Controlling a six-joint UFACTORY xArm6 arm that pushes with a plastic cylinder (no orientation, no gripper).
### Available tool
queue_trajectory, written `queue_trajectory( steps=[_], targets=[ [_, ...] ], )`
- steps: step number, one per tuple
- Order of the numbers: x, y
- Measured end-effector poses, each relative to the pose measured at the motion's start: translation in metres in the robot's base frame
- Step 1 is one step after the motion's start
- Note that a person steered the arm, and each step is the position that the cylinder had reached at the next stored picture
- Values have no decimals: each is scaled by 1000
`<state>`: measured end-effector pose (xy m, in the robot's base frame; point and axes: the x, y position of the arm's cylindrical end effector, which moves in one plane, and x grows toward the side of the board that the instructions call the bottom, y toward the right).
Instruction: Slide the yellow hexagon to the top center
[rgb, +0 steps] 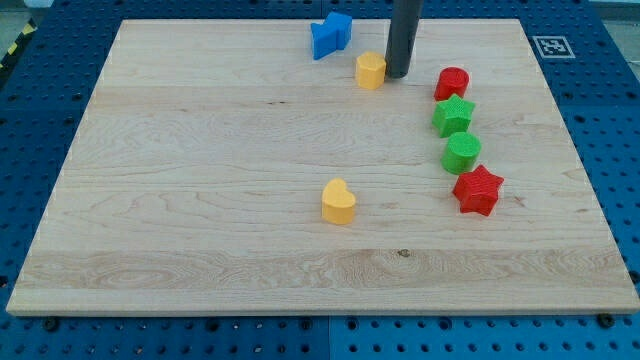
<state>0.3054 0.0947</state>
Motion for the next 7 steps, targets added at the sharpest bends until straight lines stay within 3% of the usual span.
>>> queue_trajectory(
  steps=[2, 3, 4, 7],
  targets=[
    [2, -19],
    [36, -7],
    [43, -11],
    [12, -76]
  ],
)
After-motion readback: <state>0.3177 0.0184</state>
